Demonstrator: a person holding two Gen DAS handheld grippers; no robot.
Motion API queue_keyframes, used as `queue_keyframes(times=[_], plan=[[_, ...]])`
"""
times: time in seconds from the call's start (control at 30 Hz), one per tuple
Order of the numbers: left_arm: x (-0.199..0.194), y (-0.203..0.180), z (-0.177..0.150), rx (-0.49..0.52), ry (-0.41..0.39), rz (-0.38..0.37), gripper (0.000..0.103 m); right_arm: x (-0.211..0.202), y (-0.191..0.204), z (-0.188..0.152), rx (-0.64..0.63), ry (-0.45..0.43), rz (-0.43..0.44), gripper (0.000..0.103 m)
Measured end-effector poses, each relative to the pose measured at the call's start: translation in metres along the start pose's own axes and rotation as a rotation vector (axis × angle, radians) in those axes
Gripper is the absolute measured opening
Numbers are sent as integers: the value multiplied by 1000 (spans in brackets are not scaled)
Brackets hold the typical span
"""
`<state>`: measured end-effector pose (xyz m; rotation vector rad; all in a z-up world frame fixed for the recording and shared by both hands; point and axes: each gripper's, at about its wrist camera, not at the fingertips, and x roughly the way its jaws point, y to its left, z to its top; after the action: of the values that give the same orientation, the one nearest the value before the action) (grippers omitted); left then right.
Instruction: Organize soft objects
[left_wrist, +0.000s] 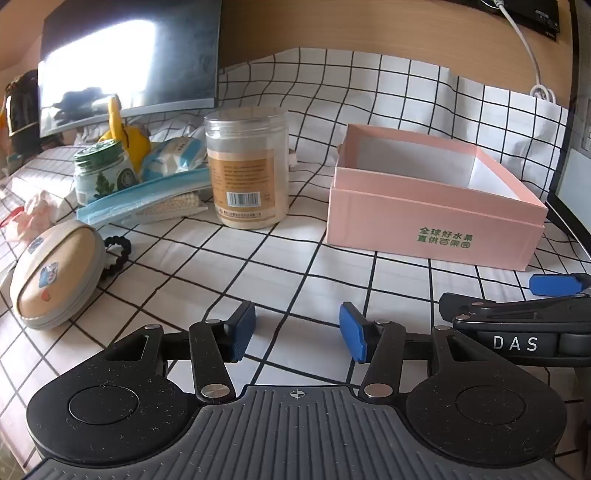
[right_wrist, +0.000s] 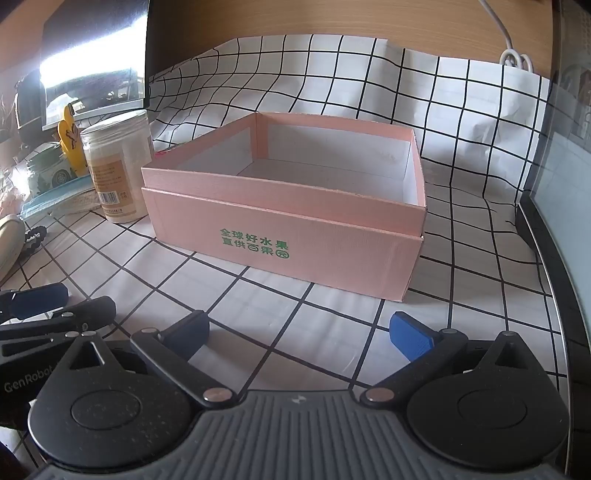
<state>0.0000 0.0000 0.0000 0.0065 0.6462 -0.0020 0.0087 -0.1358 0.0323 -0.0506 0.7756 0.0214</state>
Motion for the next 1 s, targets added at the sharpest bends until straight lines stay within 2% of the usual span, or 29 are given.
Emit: queue_keyframes(times=[1.0], plan=[[0,3,0,-9,-2,-7,55,0,0,0,0,0,0,103]])
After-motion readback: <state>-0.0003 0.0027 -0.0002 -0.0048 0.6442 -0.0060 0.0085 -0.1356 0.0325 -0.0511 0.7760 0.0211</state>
